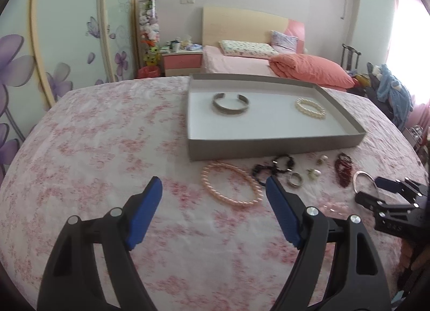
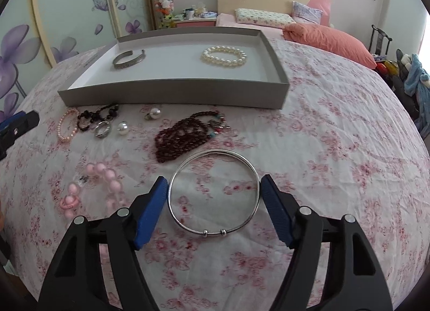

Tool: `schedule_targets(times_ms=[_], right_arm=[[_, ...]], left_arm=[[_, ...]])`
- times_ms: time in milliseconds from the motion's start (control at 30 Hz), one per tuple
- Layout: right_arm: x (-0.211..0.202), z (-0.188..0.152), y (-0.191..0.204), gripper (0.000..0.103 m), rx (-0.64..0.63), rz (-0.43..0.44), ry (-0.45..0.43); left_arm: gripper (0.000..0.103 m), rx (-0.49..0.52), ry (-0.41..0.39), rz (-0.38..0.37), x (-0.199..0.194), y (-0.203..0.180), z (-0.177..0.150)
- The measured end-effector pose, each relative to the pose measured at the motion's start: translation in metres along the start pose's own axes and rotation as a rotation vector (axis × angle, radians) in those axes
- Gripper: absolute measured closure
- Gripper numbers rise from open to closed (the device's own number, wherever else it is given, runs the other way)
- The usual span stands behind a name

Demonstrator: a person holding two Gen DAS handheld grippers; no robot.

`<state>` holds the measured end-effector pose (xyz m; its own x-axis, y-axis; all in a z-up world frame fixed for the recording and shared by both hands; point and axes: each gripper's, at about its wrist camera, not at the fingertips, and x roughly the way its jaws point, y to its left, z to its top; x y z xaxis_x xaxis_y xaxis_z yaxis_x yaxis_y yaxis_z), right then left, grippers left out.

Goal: Organize jewelry
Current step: 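Grasp the silver round bangle with the right tool while the left tool moves to the pink crystal bracelet, then grasp and lift the pink crystal bracelet with the left tool while the right tool holds the bangle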

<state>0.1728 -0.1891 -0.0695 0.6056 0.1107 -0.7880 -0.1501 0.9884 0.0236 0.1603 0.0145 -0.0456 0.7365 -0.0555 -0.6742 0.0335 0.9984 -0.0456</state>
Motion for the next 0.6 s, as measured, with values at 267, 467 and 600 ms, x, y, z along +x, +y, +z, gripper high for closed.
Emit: schedule_targets(times_ms=[267,467,600], right_arm=[[-0.003,-0.003,-0.034,0.032,0.097,-0.077,-0.001],[-0.007,-0.009,-0.043,0.032,0.109,-0.080,-0.001],[-0.008,-0.010,-0.044,0.032,0.109,-0.081,-0.001]], left_arm=[[0.026,0.070,0.045,-0.103,0.003,-0.035,-0.007],[0.034,0.148,0.083,-0.183,0.007,-0.064,-0.015],[0.042,0.209,0.144,-0.183,0.024,-0.085,-0.022]])
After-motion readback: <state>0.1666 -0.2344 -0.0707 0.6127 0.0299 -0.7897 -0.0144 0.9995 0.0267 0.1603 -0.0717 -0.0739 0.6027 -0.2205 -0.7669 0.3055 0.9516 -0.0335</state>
